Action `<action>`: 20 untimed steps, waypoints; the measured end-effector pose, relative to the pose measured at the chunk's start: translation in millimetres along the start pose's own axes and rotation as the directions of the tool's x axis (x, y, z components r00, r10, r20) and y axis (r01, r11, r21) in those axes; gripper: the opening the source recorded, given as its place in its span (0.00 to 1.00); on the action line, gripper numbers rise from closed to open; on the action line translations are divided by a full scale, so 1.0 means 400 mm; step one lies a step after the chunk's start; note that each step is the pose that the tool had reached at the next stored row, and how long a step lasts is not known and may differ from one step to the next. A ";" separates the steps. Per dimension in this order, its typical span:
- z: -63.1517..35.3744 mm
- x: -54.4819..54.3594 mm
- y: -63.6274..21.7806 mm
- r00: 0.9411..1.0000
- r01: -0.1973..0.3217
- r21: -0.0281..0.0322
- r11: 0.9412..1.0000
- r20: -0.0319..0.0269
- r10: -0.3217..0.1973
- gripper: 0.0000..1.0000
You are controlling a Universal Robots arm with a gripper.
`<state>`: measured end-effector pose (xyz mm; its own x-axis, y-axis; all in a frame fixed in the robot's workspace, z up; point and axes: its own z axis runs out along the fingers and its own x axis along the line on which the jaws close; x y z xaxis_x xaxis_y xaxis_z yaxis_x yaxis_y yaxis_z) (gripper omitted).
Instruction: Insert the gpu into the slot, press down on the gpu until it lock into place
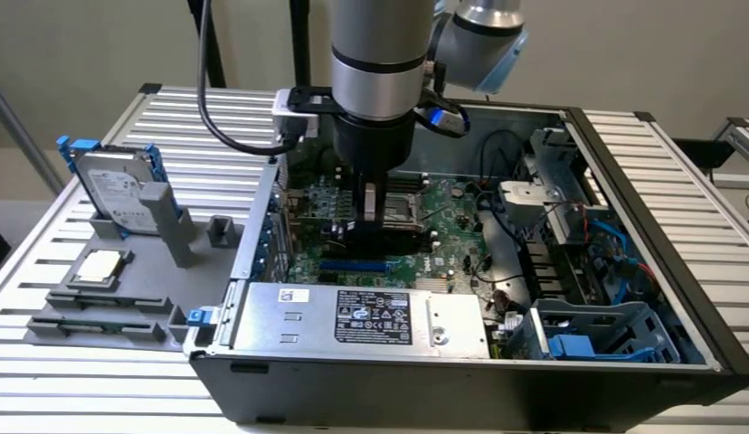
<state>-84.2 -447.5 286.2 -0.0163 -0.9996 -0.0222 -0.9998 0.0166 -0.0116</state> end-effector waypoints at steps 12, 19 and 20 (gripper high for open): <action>0.029 -0.002 -0.007 1.000 -0.001 -0.043 0.999 -0.001 0.001 0.27; 0.039 -0.002 -0.008 1.000 -0.001 -0.054 0.999 -0.001 0.001 0.27; 0.042 -0.002 -0.008 1.000 -0.001 -0.054 0.999 -0.001 0.001 0.27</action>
<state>-80.8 -446.5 269.3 -0.0176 -0.9996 -0.0214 -0.9990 0.0166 0.0426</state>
